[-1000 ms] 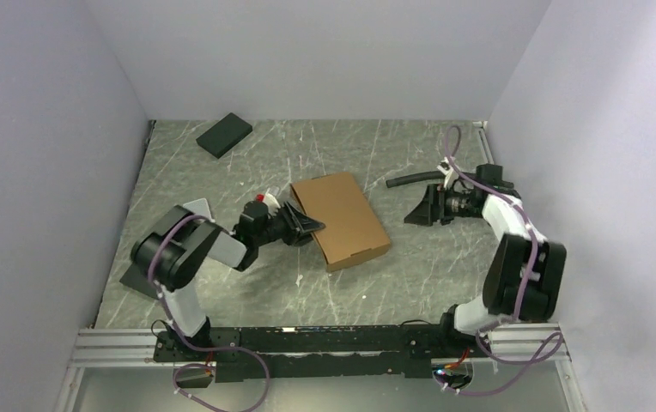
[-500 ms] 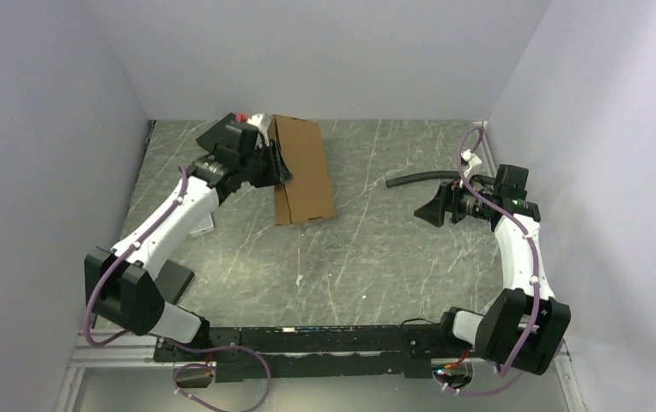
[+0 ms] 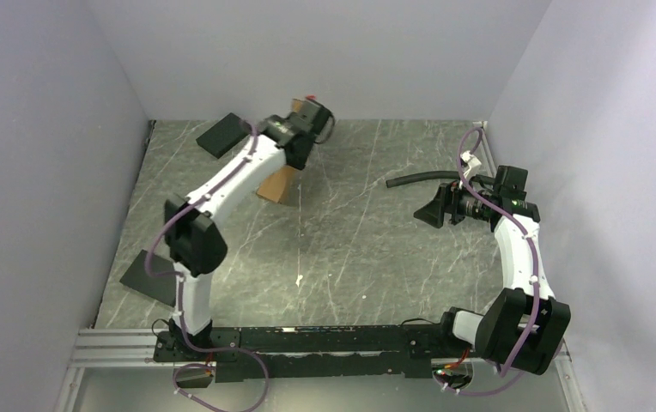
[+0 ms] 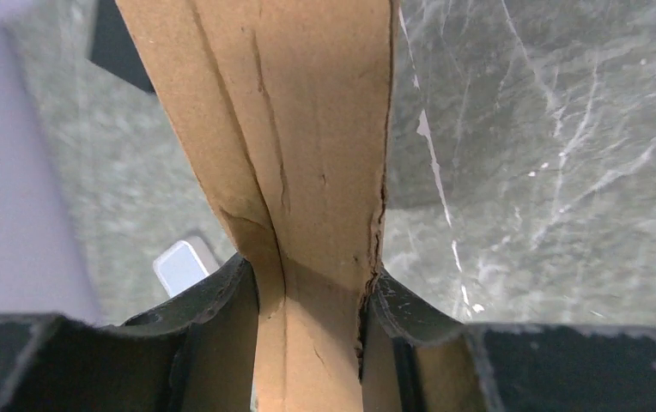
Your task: Fold the paper box
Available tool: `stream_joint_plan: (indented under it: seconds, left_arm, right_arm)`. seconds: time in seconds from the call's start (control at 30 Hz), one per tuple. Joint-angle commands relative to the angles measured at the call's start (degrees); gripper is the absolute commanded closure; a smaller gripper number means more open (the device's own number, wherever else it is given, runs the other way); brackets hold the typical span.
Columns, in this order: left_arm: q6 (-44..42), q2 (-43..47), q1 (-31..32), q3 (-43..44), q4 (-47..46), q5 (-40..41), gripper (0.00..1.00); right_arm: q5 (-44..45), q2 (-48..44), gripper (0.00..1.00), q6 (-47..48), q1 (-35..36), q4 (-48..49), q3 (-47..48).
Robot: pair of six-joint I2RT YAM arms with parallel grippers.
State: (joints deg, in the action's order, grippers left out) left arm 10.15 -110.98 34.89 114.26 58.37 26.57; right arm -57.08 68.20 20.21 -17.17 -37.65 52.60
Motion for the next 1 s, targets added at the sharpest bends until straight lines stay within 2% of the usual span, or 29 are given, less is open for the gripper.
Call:
stream_joint_plan:
  seconds: [0.0,0.17,0.27,0.33,0.43,0.57,0.73,0.87,0.97]
  left_arm:
    - [-12.0,-7.9,8.5,7.1,1.7,20.4,0.68]
    - [-19.4,-18.0,14.1,7.8,-2.7,31.0,0.58]
    - [-19.4,-21.9,15.7,7.8,-3.8,31.7,0.50]
    - [-17.9,-22.8,16.4,7.1,-4.1,30.6,0.37]
    - [-13.3,-23.2,17.3,7.1,-1.6,25.4,0.17]
    - [-7.6,-22.0,18.9,5.1,0.8,17.3,0.02]
    - [-3.3,-15.2,20.5,-0.4,1.0,6.9,0.00]
    - [-3.0,-6.8,20.8,-7.4,-3.1,-6.4,0.01]
    - [-3.1,-1.1,20.8,-12.7,-5.2,-13.4,0.00]
  right_arm:
    - [-0.7,-0.3,0.18,1.0,-0.2,1.1,-0.6]
    - [-0.7,-0.3,0.18,1.2,-0.2,0.8,-0.5]
    - [-0.8,-0.3,0.18,1.3,-0.5,0.7,-0.4]
    - [-0.9,-0.4,0.18,1.5,-0.7,0.6,-0.5]
    - [-1.0,-0.5,0.18,1.7,-0.9,0.4,-0.4]
    - [-1.2,-0.1,0.18,2.4,-1.2,-0.1,-0.2]
    - [-0.3,-0.2,0.17,4.3,-1.6,-1.1,-0.1]
    - [2.0,-1.4,0.16,6.3,-2.1,-1.1,-0.3]
    - [3.3,-2.2,0.15,7.8,-2.4,-1.2,-0.5]
